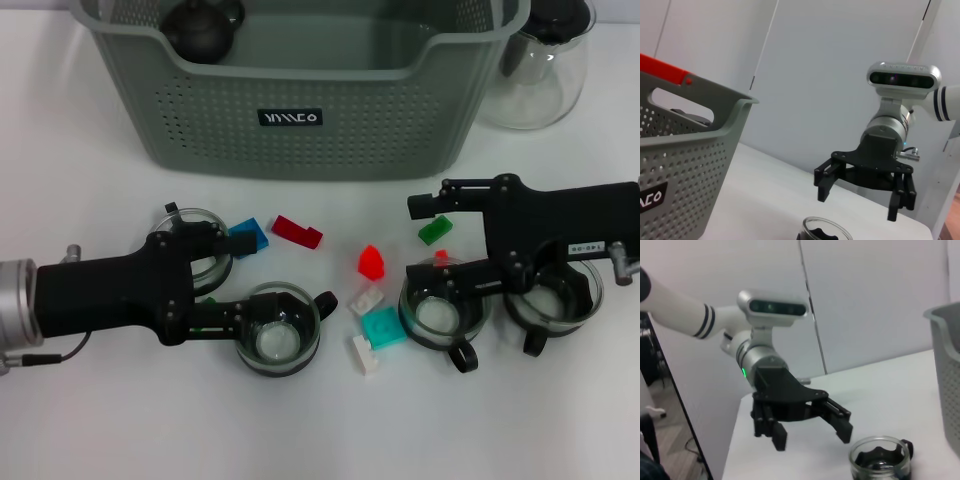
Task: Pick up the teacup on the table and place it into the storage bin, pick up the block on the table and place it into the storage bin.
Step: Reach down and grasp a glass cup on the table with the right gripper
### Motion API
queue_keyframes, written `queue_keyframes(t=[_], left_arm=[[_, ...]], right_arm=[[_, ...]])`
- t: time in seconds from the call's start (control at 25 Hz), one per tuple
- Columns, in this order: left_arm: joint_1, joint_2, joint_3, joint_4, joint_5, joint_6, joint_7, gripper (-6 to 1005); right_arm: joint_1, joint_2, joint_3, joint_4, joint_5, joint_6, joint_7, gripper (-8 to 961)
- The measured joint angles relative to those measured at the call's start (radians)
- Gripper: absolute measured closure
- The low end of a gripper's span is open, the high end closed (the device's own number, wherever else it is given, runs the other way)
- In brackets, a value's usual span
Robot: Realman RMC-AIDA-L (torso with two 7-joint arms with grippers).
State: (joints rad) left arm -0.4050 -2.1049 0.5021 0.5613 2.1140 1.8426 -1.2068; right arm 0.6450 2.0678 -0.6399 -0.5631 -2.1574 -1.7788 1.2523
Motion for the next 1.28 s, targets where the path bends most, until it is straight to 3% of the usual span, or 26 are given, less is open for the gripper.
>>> queue_keyframes(t=[0.24, 0.8, 0.96, 1.28], left_arm=[[0.000, 0.004, 0.007, 0.000, 0.008, -0.010, 0.001, 128], [-0.009, 0.007, 0.024, 0.002, 0.011, -0.017, 0.002, 127], [-0.017, 0.002, 0.046, 0.002, 0.011, -0.046, 0.001, 127], [-0.071, -0.019, 0.072, -0.023, 0.012, -0.081, -0.004, 128]], right_arm=[[-0.008, -0.013, -0.006, 0.029, -0.015, -0.008, 0.010, 89], [-0.008, -0.036, -0.006, 0.017, -0.034, 0.022, 0.046, 86], [-0.015, -0.054, -0.006, -0.013, -0.051, 0.021, 0.052, 86], [-0.037, -0.115, -0.006, -0.197, -0.128, -0.074, 0.209, 90]])
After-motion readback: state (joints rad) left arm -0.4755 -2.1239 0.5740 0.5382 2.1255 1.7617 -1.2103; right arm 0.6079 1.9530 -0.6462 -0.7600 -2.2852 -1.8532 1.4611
